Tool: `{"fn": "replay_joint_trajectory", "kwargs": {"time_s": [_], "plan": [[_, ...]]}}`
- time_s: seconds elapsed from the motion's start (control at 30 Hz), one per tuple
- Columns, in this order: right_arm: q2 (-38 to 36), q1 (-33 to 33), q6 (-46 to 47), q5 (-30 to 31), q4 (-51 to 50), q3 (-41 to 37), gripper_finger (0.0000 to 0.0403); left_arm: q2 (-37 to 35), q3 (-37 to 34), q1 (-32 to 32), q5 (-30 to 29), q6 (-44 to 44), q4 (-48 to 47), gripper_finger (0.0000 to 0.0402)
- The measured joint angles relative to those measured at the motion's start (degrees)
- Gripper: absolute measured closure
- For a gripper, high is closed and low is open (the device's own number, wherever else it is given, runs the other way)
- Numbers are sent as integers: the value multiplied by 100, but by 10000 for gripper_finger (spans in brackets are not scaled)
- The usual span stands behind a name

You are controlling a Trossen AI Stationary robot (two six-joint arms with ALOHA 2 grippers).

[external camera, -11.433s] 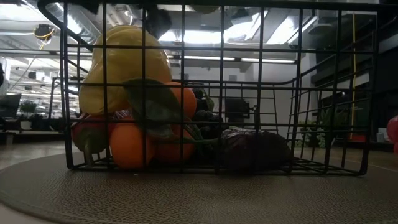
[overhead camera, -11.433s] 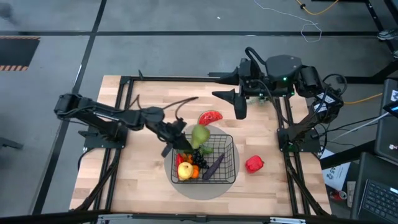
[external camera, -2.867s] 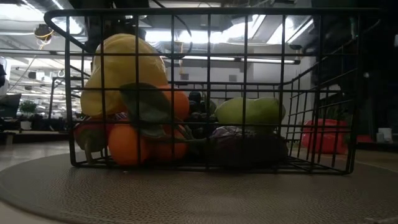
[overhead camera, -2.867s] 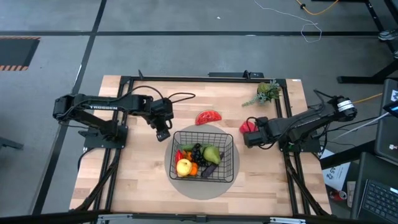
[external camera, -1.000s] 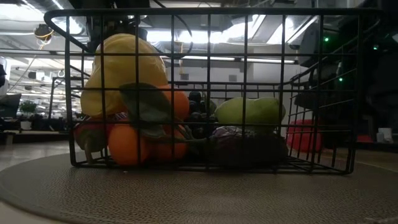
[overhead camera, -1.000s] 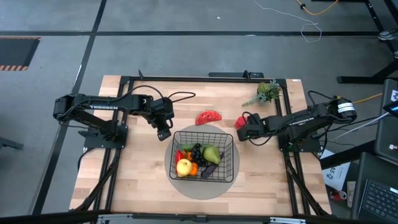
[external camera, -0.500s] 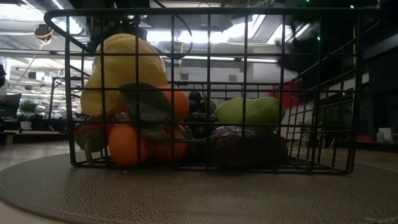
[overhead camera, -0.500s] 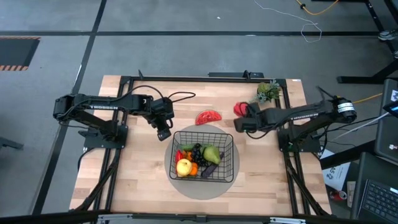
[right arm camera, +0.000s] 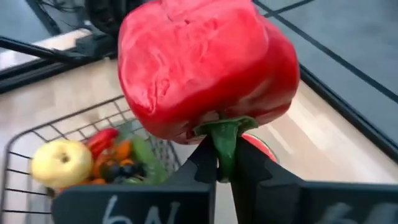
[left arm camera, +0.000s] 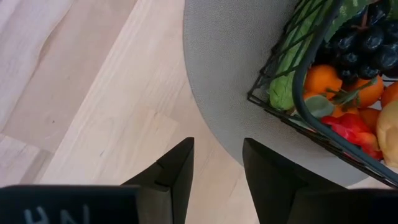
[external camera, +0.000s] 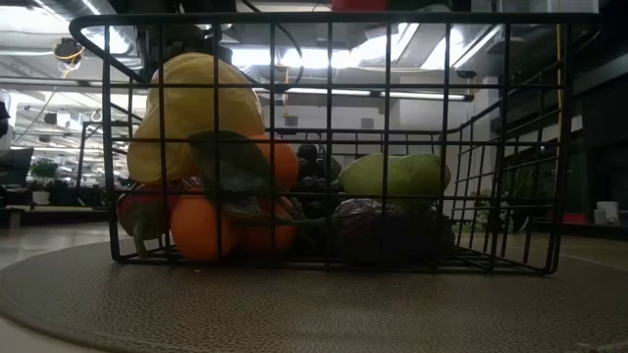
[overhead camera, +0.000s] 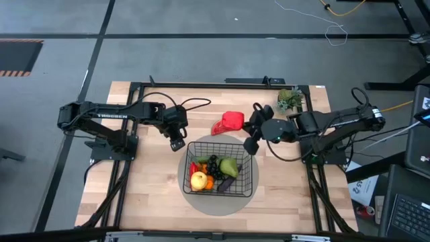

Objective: Build produce basket
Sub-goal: Put the red bell pepper into the black wire basket, then put the red watermelon into the black wire basket

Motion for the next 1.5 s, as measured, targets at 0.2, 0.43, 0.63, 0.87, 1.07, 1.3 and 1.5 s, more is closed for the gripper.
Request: {"fn": "replay_joint_trajectory", "kwargs": {"time_s": [0.2,0.43,0.63,0.87,1.07,1.3,1.5], "plan": [[1,175,450,-815,46,6,382,0,0,0,-3,-2,2,269],[18,299,629,-1830,43,4,368,0,0,0,-7,-4,7,269],[18,297,786,-1910,105,2,365,0,0,0,-7,-9,26,269],[18,297,1084,-1909,126,2,347,0,0,-1,-8,-50,26,269],[111,297,744,-1909,169,2,299,0,0,0,-9,-55,26,269],[262,334,664,-1901,166,0,276,0,0,0,-7,-61,31,269],[358,269,801,-1213,160,-2,278,0,0,-1,-7,-197,32,269]]}}
